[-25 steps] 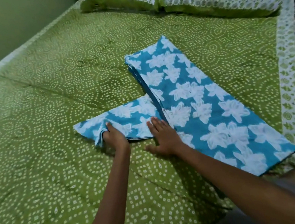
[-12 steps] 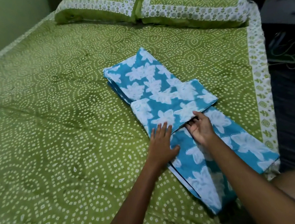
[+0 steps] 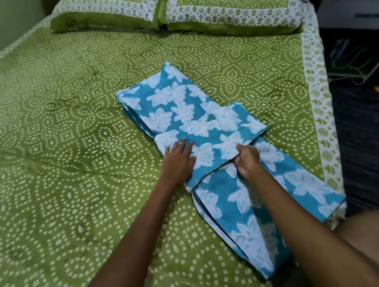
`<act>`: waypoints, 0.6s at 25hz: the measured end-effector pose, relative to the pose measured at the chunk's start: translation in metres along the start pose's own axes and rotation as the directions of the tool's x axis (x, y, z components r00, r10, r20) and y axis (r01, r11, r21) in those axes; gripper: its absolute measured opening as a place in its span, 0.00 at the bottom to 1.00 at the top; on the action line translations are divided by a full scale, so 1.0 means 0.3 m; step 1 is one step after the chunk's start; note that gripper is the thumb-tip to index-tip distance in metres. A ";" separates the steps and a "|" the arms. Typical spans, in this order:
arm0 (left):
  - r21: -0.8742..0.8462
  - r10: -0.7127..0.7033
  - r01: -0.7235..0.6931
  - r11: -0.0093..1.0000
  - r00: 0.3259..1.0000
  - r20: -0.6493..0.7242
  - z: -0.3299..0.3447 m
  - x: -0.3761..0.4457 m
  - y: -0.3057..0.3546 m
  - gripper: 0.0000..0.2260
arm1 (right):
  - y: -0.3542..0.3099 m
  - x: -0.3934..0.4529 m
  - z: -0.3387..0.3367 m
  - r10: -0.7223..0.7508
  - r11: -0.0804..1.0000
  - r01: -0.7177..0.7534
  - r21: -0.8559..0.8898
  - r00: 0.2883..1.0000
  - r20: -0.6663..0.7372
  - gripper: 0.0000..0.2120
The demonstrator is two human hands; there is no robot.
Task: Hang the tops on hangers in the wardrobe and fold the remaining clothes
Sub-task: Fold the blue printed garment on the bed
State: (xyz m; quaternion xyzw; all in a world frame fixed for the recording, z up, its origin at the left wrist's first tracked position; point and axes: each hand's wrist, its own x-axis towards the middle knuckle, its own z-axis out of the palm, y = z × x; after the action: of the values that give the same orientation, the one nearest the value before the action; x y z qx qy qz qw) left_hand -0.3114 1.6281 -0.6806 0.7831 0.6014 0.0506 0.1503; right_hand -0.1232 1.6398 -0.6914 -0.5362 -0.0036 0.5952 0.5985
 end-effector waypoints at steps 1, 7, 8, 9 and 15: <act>0.083 -0.027 0.021 0.996 0.997 0.069 0.017 0.017 -0.019 0.30 | -0.017 0.009 -0.001 -0.018 1.000 0.018 0.003 1.000 -0.011 0.15; 0.181 -0.136 0.126 0.975 0.990 0.046 0.078 0.041 0.033 0.57 | -0.185 0.113 -0.036 -0.183 0.981 0.178 -0.082 0.981 -0.061 0.12; 0.184 -0.106 0.093 0.978 0.992 0.062 0.078 0.051 0.053 0.55 | -0.213 0.136 -0.036 -0.175 0.981 0.167 -0.098 0.982 -0.071 0.13; 0.182 -0.046 0.031 0.983 0.996 0.078 0.083 0.061 0.072 0.54 | -0.239 0.152 -0.033 -0.156 0.982 0.146 -0.121 0.985 -0.079 0.12; -0.007 0.215 -0.215 0.977 0.973 0.085 0.121 0.079 0.125 0.43 | -0.232 0.131 -0.021 -0.485 0.476 0.556 -0.681 0.812 0.324 0.13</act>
State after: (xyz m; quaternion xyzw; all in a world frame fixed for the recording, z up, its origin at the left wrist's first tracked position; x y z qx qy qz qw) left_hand -0.2609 1.6357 -0.7063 0.8451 0.5063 0.0323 0.1686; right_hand -0.0584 1.6836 -0.6741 -0.6800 -0.4370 0.3509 0.4728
